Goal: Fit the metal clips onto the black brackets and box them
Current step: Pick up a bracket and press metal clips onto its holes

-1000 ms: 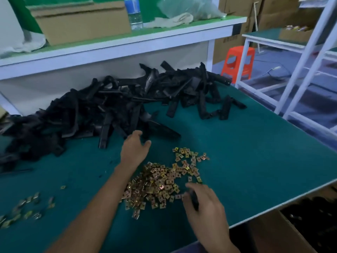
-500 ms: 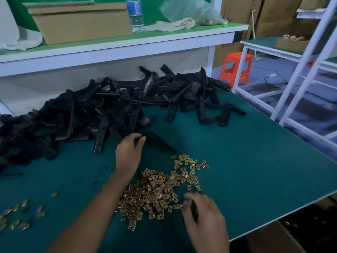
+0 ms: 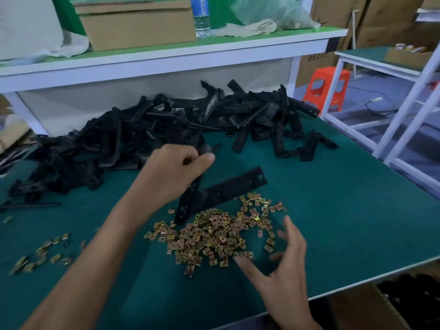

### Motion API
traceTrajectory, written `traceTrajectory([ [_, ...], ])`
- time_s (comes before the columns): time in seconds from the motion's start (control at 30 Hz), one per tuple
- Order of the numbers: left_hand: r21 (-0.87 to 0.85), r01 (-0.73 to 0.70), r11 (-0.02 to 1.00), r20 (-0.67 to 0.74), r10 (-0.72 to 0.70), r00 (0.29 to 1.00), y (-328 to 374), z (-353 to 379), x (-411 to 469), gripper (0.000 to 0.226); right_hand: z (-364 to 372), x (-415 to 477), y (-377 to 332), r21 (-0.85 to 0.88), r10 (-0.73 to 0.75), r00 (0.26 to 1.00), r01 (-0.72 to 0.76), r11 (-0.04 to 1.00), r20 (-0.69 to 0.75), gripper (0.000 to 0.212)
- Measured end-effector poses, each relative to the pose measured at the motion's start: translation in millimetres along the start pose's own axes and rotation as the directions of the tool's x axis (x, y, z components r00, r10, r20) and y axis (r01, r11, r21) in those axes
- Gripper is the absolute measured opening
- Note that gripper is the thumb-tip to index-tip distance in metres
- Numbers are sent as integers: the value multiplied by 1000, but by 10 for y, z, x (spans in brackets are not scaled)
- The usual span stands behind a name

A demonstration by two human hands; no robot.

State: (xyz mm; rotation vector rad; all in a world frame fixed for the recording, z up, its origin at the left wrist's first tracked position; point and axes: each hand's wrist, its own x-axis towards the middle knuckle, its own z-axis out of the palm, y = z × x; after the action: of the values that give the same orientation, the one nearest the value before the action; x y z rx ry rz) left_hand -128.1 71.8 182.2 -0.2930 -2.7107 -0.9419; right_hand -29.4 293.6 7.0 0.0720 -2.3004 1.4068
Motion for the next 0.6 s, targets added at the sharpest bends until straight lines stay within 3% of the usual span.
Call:
traceTrajectory([
  [0.07, 108, -27, 994, 123, 13, 992, 75, 134, -186, 58, 14, -16, 33, -90, -138, 990, 140, 986, 34, 113],
  [0.17, 130, -8, 991, 245, -25, 969, 114, 412, -411, 56, 27, -5, 70, -278, -286, 944, 323, 905, 166, 84],
  [0.3, 1, 72, 997, 374, -68, 925, 48, 523, -497, 53, 44, 3, 84, -389, -333, 940, 334, 858, 74, 60],
  [0.43, -95, 130, 987, 476, -70, 877, -77, 565, -428, 60, 87, -23, 117, -424, -384, 915, 399, 813, 125, 54],
  [0.5, -113, 172, 979, 454, -104, 885, -157, 697, -288, 61, 83, -16, 121, -378, -361, 922, 388, 841, 143, 52],
  [0.6, 139, 59, 988, 287, -98, 953, -302, 1018, -13, 35, 74, -18, 118, -379, -309, 943, 333, 863, 124, 52],
])
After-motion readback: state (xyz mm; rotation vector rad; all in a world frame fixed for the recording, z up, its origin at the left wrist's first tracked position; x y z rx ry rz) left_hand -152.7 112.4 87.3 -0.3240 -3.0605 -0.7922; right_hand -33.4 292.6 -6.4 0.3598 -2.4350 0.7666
